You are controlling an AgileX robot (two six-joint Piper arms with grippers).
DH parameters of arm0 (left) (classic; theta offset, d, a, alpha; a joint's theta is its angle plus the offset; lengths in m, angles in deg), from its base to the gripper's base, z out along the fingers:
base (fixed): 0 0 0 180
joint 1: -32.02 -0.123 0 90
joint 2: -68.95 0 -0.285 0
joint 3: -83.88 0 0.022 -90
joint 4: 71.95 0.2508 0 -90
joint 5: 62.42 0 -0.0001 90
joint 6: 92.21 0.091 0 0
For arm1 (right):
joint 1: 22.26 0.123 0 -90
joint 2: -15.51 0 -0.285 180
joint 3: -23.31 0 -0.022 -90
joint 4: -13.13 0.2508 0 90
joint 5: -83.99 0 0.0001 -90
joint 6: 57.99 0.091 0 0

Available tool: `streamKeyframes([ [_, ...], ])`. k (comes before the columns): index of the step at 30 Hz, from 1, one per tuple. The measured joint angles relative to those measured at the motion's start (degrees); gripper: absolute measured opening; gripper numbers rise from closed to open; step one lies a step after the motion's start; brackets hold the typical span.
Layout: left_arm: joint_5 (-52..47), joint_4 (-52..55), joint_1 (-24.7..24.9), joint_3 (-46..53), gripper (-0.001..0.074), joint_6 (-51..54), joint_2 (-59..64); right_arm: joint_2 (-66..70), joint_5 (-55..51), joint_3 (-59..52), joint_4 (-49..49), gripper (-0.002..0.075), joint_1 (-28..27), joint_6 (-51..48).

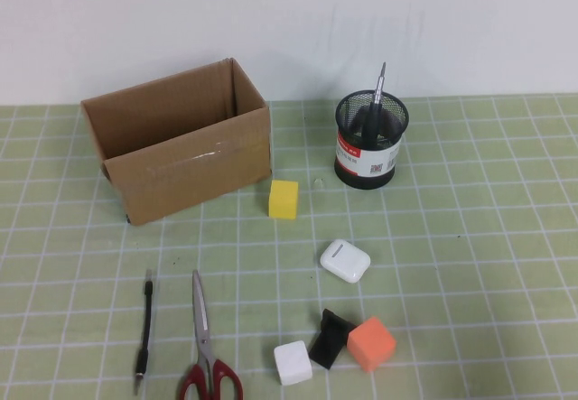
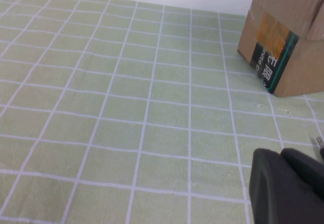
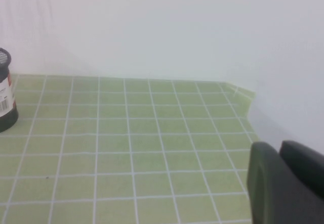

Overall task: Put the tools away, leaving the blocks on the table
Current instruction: Pick up the scissors from the table

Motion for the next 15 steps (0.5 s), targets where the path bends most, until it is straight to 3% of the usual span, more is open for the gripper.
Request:
streamKeyframes([
  [7,0.0,0.0,0.0,0.0,-0.0004,0.0,0.0,-7.89,0.14,-8.51,0.0,-0.0008,0.0,0.03],
  [8,0.0,0.0,0.0,0.0,-0.0004,0.0,0.0,-9.06,5.07,-10.6,-0.14,-0.0008,-0.29,0.07],
  [9,0.0,0.0,0.0,0.0,-0.0004,0.0,0.0,-8.03,0.3,-10.78,0.0,-0.0008,0.0,0.13],
  [15,0.0,0.0,0.0,0.0,-0.0004,0.0,0.0,-8.3,-4.04,-11.77,0.11,-0.0008,0.0,0.13],
])
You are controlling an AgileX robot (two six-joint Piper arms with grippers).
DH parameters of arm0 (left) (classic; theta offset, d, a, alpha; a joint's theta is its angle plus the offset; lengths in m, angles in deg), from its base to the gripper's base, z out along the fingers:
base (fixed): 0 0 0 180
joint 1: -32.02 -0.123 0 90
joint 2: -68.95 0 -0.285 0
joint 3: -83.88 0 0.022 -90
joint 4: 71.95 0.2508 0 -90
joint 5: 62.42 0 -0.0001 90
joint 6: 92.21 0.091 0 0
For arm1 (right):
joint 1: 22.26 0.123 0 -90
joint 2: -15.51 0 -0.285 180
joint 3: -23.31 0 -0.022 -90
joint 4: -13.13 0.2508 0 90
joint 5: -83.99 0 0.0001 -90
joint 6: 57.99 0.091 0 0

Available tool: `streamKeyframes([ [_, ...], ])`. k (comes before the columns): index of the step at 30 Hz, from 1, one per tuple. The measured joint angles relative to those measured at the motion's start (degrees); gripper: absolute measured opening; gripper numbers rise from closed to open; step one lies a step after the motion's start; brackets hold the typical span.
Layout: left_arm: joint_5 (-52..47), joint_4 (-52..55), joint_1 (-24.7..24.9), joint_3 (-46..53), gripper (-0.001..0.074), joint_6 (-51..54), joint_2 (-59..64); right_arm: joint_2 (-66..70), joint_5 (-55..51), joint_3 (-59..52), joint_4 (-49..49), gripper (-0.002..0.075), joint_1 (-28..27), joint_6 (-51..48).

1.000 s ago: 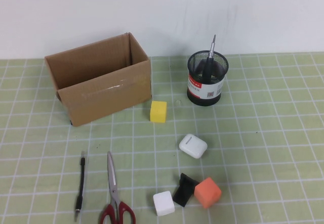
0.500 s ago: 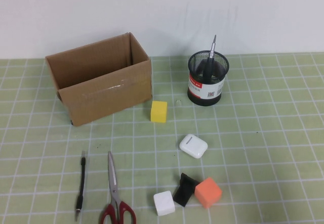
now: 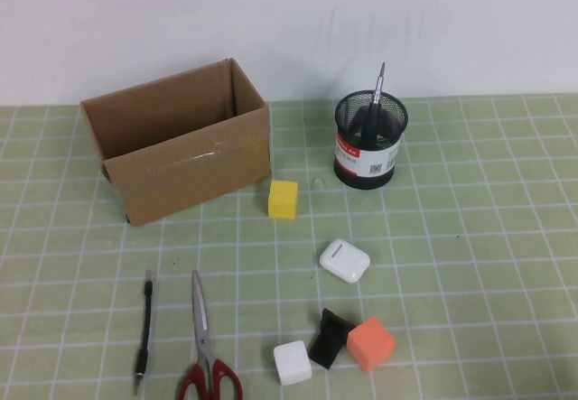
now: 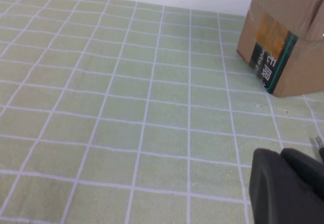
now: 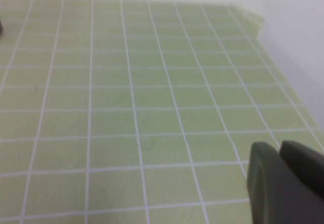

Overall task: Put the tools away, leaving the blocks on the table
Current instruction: Pick up the scissors from the table

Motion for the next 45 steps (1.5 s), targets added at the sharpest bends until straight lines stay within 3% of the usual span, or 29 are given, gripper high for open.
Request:
streamKeyframes([
  [37,0.22,0.0,0.0,0.0,-0.0004,0.0,0.0,0.0,-0.22,-0.11,-0.1,-0.0008,0.0,0.0],
  [41,5.01,-0.86,0.0,0.0,-0.0004,-0.66,0.0,0.0,-0.22,-0.11,-0.1,-0.0008,0.0,0.0],
  [45,18.36,0.22,0.0,0.0,-0.0004,-0.04,0.0,0.0,-0.22,-0.11,-0.1,-0.0008,0.0,0.0],
])
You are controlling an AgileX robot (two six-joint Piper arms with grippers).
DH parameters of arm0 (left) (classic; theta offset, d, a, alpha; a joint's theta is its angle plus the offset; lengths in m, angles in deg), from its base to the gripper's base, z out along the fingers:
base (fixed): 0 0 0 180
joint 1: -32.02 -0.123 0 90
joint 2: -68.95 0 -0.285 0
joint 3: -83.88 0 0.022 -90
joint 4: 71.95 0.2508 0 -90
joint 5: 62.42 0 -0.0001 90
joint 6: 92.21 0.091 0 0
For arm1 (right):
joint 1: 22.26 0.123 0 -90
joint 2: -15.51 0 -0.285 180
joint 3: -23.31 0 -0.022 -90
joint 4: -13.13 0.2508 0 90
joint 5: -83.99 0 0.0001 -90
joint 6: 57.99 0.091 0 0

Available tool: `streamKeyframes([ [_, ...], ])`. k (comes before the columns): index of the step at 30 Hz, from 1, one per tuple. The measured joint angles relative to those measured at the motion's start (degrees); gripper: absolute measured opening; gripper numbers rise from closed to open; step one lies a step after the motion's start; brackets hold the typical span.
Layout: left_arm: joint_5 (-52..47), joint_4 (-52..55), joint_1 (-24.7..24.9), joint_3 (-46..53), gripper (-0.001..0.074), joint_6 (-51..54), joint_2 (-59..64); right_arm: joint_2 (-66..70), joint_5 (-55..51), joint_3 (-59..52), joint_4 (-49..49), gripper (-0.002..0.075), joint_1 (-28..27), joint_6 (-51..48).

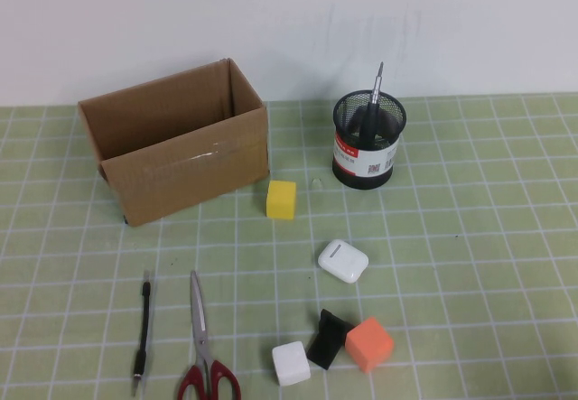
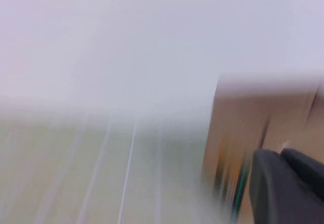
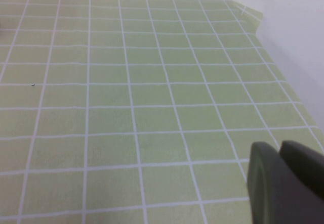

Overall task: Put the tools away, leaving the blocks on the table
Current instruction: Pick up the scissors from the table

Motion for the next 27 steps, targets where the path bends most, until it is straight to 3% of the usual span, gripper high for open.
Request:
streamKeyframes([
  [6,33.16,-0.2,0.0,0.0,-0.0004,-0.23,0.0,0.0,0.0,0.0,0.0,-0.0009,0.0,0.0],
  [8,37.19,-2.53,0.0,-1.44,-0.0004,-0.24,-0.04,0.0,0.0,0.0,0.0,-0.0008,0.0,0.0],
  [11,32.38,-5.05,0.0,-7.98,-0.0004,-0.24,-0.13,0.0,0.0,0.0,0.0,-0.0008,0.0,0.0],
  [19,3.73,-6.18,0.0,-27.01,-0.0004,-1.04,9.55,0.0,0.0,0.0,0.0,-0.0008,0.0,0.0],
  [22,-3.46,-6.06,0.0,-29.1,-0.0004,-1.01,15.28,0.0,0.0,0.0,0.0,-0.0008,0.0,0.0],
  [27,-6.9,-6.29,0.0,-29.1,-0.0004,-0.85,20.91,0.0,0.0,0.0,0.0,-0.0008,0.0,0.0],
])
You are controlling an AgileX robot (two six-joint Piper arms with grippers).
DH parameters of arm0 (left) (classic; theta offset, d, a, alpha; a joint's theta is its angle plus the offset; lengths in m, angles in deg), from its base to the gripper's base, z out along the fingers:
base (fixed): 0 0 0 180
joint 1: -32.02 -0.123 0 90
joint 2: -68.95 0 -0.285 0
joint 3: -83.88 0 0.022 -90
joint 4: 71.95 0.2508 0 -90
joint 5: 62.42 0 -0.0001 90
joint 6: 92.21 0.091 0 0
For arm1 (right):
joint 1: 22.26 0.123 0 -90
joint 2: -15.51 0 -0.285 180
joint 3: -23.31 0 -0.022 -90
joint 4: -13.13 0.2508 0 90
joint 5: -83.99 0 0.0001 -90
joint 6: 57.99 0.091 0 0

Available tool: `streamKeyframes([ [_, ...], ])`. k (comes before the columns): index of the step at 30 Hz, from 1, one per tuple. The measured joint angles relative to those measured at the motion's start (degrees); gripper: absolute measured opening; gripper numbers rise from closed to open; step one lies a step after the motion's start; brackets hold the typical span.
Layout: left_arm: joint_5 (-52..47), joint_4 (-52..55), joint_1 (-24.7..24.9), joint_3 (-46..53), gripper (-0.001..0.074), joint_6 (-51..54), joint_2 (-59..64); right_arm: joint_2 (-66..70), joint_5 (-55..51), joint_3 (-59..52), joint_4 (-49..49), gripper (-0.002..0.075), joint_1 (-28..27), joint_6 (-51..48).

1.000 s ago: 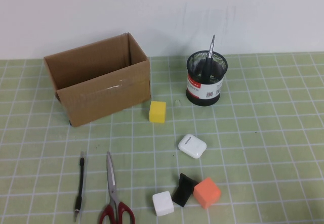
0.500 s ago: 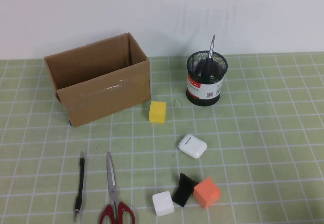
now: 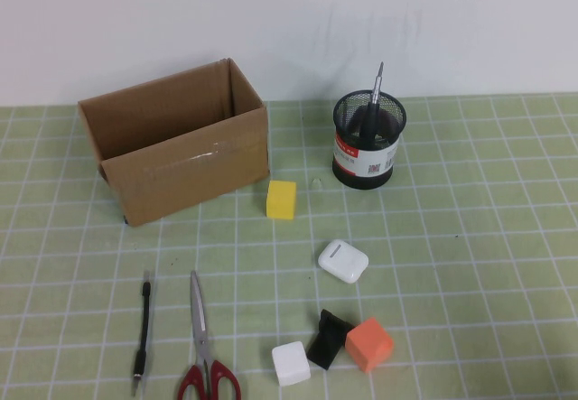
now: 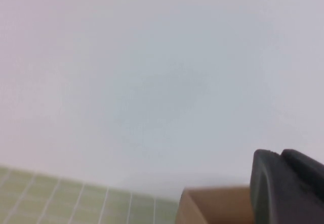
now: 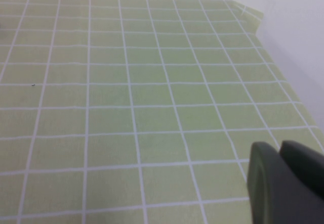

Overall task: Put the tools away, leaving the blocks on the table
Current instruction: Pick up the scissors from the table

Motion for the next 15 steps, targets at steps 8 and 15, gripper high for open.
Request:
streamKeyframes([
  [8,-17.07,-0.53,0.0,-5.76,-0.0004,-0.08,8.4,0.0,0.0,0.0,0.0,-0.0008,0.0,0.0],
  [15,-37.2,-3.61,0.0,-17.7,-0.0004,1.85,24.28,0.0,0.0,0.0,0.0,-0.0008,0.0,0.0],
])
